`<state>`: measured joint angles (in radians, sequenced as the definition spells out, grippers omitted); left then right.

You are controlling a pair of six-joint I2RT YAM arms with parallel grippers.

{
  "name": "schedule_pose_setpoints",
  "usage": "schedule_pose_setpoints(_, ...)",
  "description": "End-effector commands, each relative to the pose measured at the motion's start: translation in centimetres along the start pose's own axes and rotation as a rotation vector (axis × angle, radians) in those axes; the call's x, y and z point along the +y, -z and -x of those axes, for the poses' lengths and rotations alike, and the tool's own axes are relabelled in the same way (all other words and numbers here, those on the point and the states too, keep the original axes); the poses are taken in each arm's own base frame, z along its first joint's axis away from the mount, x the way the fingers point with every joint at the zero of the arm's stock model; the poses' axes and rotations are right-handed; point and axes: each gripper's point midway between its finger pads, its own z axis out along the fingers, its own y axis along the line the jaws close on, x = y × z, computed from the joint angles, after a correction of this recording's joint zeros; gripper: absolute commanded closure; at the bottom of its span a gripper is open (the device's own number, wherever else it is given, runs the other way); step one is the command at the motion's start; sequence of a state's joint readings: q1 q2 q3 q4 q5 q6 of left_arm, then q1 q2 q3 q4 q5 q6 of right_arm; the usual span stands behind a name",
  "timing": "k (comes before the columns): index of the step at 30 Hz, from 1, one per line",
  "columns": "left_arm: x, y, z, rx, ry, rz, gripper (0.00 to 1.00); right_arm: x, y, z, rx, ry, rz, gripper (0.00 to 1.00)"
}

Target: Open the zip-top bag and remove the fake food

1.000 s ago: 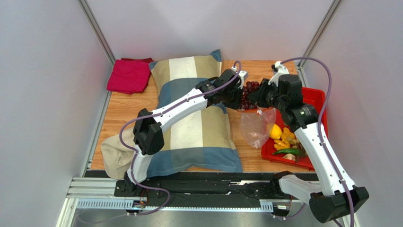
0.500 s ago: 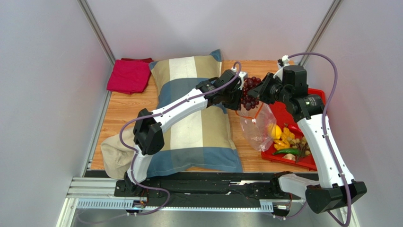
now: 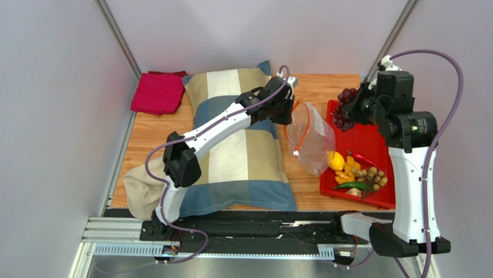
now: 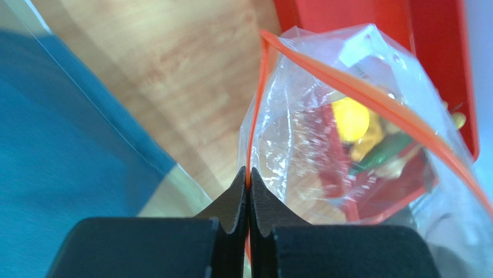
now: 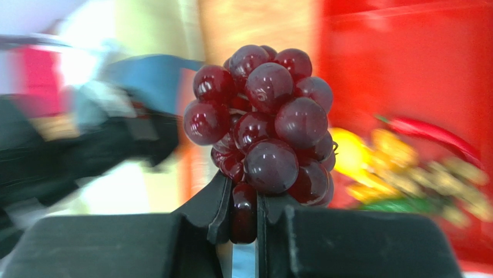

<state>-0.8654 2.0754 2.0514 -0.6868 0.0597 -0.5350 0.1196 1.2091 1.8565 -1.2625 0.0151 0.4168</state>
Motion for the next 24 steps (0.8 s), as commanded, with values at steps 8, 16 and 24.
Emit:
schedule_pose_setpoints(8, -0.7, 0.8, 13.8, -0.453, -0.285, -0.006, 1.0, -10.3, -5.1, -6.3, 0.194, 0.088, -0.496, 1.0)
schedule_pose_setpoints(16, 1.9, -3.4, 19.9, -0.691, -0.636, 0.115, 1.0, -15.1, -6.9, -9.9, 0.308, 0.094, -0.683, 0.99)
schedule_pose_setpoints(24, 4.9, -11.4, 16.4, -0.64, -0.76, 0.158, 0.97, -16.7, -8.2, -12.5, 0.383, 0.024, -0.653, 0.82)
